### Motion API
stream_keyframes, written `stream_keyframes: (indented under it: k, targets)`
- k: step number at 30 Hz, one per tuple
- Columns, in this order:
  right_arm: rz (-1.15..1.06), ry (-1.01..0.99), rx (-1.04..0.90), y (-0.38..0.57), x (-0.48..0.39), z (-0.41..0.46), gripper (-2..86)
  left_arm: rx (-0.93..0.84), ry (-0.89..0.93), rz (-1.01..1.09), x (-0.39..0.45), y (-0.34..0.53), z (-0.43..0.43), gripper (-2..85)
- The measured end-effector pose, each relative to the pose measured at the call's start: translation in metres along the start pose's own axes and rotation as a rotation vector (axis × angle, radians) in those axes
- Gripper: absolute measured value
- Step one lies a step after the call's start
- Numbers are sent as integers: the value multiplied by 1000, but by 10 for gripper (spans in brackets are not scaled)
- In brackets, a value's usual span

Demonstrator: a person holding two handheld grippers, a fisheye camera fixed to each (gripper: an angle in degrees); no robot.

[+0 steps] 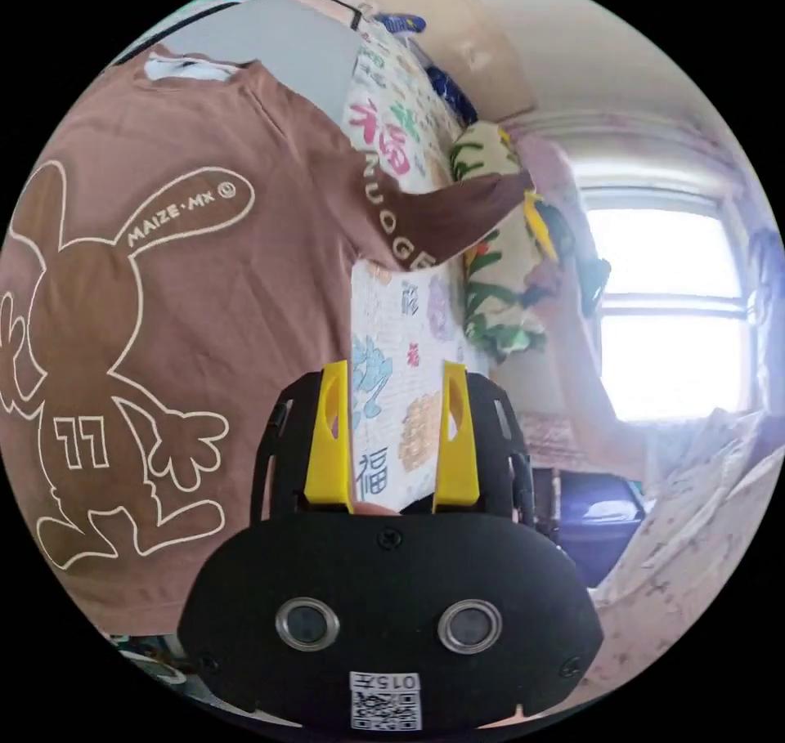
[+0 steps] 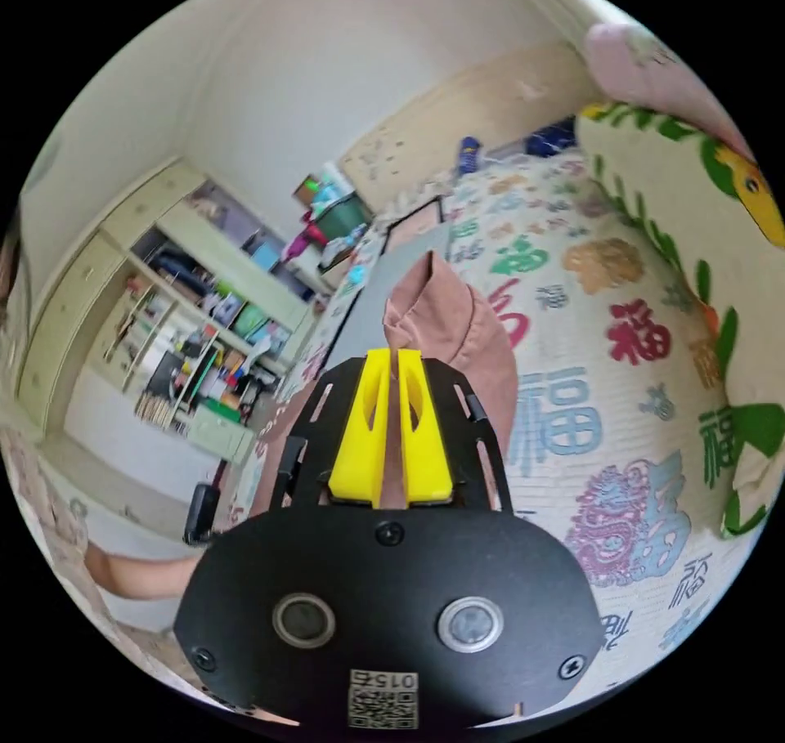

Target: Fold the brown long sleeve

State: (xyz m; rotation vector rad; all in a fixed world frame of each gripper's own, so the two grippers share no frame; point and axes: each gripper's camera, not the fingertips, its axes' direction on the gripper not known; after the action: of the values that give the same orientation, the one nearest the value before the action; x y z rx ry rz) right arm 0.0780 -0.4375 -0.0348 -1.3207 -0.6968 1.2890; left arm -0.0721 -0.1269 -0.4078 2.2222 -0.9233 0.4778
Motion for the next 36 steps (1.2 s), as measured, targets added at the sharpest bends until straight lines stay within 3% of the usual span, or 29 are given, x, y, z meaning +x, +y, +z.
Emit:
stream_keyframes:
  k: [3, 6, 9, 12, 13, 16, 24, 30, 36]
  targets:
    - [-91, -97, -140, 85, -94, 65, 5, 201, 165, -101, -40, 3, -66, 181]
    - [-198, -35, -275, 179, -168, 128, 5, 322, 375, -216, -92, 9, -103, 201]
    - [-340, 45, -356, 249, -213, 164, 5, 270, 407, -273, -138, 15, -113, 192]
    - [-423, 61, -388, 288, -224, 178, 5, 200, 388, -310, -171, 26, -110, 109]
    - [-422, 45, -409, 296, -221, 182, 5, 184, 392, -294, -178, 31, -111, 59]
    - [-423, -19, -437, 308, -217, 187, 6, 190, 377, -235, -186, 49, -129, 16]
    - [-420, -207, -654, 363, -203, 249, 7, 103, 36, -73, -209, 136, -184, -3]
    - [-224, -254, -842, 394, -137, 322, 16, 31, -114, -183, -265, 193, -165, -5]
    - [125, -226, -659, 298, 15, 319, 46, 3, -132, -230, -289, 211, -128, -5]
